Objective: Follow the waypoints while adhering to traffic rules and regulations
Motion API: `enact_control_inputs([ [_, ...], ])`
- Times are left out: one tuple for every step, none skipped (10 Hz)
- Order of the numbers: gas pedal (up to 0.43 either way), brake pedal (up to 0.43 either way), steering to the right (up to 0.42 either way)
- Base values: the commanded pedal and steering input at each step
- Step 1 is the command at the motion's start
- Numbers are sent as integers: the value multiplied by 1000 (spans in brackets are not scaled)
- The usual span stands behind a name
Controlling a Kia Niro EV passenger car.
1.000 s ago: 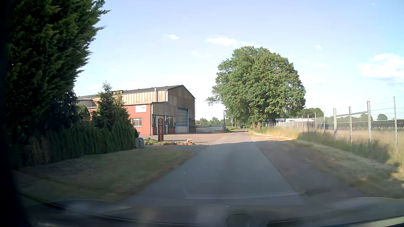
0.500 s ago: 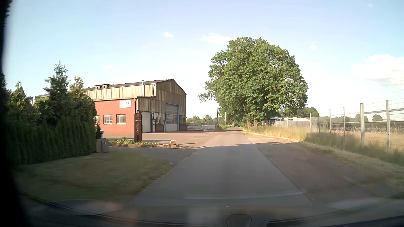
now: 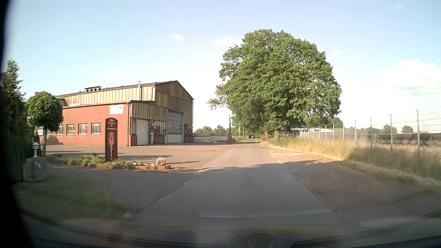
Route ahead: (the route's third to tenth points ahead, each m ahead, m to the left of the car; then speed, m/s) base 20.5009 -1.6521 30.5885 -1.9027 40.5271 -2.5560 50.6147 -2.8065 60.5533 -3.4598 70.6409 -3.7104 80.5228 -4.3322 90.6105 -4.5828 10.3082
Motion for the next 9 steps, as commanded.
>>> enact_control_inputs([
  [331,6,22],
  [331,6,20],
  [331,6,19],
  [331,6,17],
  [319,6,14],
  [311,6,13],
  [311,6,12],
  [299,6,12],
  [287,6,11],
])
